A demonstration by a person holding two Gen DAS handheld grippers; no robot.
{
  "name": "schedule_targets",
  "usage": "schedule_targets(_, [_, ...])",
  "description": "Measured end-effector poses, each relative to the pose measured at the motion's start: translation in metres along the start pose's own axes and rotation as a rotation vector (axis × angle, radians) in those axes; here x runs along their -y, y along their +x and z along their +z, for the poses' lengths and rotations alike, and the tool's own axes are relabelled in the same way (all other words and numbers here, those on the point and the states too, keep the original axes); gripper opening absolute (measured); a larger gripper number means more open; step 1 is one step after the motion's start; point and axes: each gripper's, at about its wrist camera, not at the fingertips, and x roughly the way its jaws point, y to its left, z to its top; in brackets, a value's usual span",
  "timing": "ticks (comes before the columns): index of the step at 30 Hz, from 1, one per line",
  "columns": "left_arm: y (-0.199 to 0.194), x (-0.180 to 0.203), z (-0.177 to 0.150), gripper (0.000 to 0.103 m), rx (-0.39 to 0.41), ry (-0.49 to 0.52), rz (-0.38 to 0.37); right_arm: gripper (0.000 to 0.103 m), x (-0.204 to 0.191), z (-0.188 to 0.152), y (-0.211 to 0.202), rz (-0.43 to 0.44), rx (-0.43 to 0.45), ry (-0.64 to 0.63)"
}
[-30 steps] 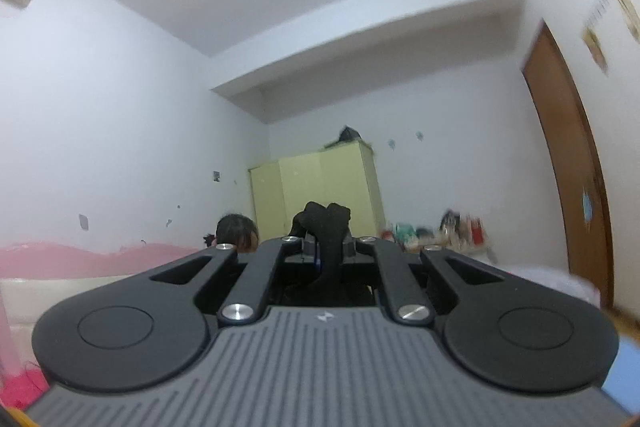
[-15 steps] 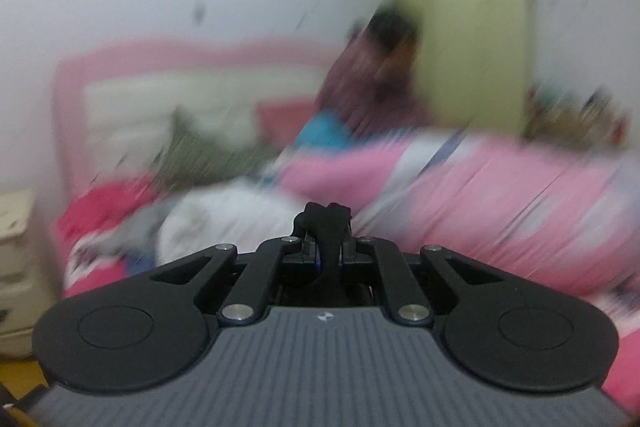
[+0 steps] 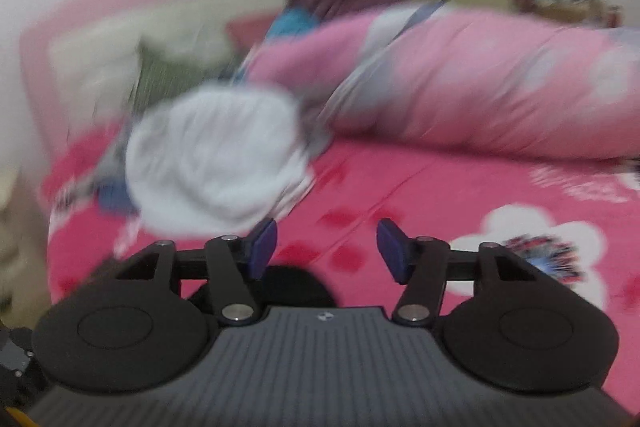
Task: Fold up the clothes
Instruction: 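Lower the T-shirt onto the bed with both grippers and release it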
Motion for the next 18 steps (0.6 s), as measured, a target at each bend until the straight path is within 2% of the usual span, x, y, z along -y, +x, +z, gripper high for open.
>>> schedule_targets(2, [-0.001, 0.001, 0.008, 0.059, 0.034, 0.014, 0.012, 0.056, 0.014, -0.007, -0.023, -0.029, 0.027, 0.013])
schedule_targets(4, [-0.002, 0.004, 0.015, 0.058, 0.061, 0.039, 0.036, 0.056, 0.019, -0.023, -0.033, -0.038, 0.015, -0.006])
schedule_targets(6, [0.005, 0.009, 0.025, 0.056, 0.065, 0.074, 0.071, 0.054, 0.014, -0.050, -0.040, -0.029, -0.022, -0.053])
schedule_targets(11, [0.038, 0.025, 0.047, 0.054, 0.043, 0.210, 0.207, 0.044, -0.020, -0.119, -0.022, 0.009, -0.164, -0.269])
schedule_targets(14, [0.062, 0.035, 0.052, 0.054, 0.005, 0.328, 0.243, 0.043, -0.030, -0.145, -0.010, -0.021, -0.227, -0.390])
schedule_targets(16, [0.080, 0.041, 0.051, 0.049, -0.030, 0.410, 0.268, 0.038, -0.032, -0.157, -0.004, -0.048, -0.264, -0.461])
schedule_targets(17, [0.086, 0.043, 0.049, 0.047, -0.041, 0.445, 0.281, 0.032, -0.031, -0.161, 0.000, -0.068, -0.282, -0.485])
schedule_targets(18, [0.091, 0.044, 0.048, 0.046, -0.047, 0.475, 0.292, 0.017, -0.029, -0.163, 0.003, -0.092, -0.291, -0.496])
